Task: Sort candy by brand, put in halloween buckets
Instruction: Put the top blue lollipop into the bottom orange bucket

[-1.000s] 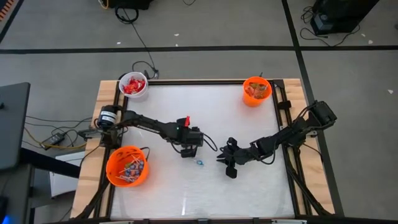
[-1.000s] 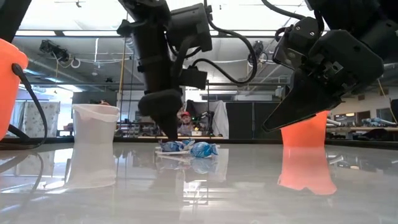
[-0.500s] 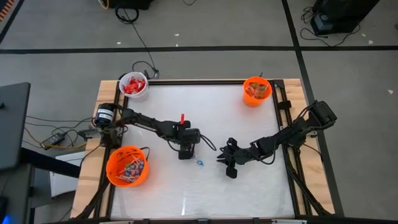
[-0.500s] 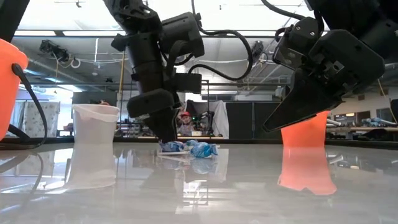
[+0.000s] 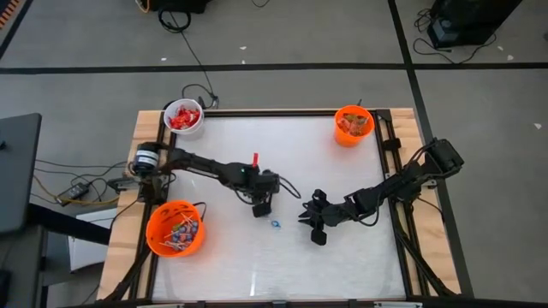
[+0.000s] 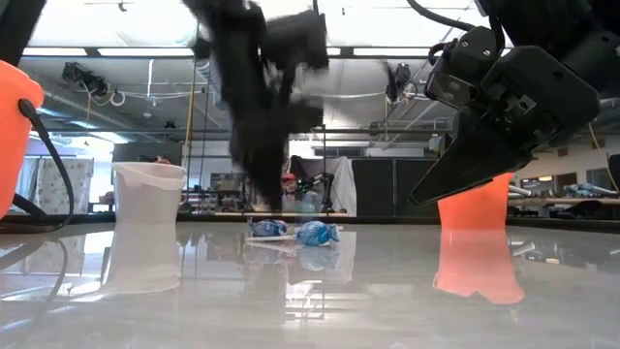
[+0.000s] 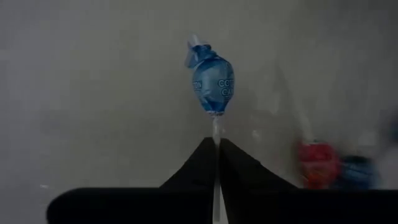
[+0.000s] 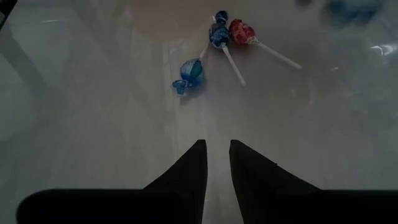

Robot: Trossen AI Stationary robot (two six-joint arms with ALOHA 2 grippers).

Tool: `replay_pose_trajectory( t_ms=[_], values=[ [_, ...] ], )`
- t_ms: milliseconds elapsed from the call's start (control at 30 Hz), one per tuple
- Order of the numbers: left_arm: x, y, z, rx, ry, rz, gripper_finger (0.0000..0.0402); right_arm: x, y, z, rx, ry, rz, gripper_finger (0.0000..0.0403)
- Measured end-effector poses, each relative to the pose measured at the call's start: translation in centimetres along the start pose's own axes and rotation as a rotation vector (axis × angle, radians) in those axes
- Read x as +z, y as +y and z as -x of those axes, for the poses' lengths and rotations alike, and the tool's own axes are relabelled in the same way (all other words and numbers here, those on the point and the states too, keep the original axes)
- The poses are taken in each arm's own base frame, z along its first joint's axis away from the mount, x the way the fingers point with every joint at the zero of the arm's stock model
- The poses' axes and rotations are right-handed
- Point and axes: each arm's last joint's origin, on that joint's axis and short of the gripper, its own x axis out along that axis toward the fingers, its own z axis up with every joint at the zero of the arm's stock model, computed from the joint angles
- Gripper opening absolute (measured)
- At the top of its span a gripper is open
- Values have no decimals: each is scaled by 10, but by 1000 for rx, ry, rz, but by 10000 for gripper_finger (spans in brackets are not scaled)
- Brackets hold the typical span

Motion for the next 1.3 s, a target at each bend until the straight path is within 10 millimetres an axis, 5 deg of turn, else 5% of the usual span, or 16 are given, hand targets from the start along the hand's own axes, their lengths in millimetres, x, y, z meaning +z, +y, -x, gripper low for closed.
replay_pose_trajectory(
  t_ms=[133, 400, 567, 867, 1300],
  values=[
    [12, -6, 66, 26, -136, -14, 15, -1, 0, 0, -4, 8, 3, 83],
    [-31, -9, 167, -3, -195, 121, 13, -3, -1, 0, -12, 29, 3, 83],
    [-69, -9, 192, -108, 42, 274, 13, -4, -1, 1, -15, 39, -14, 83],
    [-119, -23, 228, -64, 91, 273, 27, -6, 1, 1, -5, 49, -12, 83],
    [-168, -56, 223, -11, 348, 428, 56, -7, 2, 1, 19, 63, -11, 83]
  ],
)
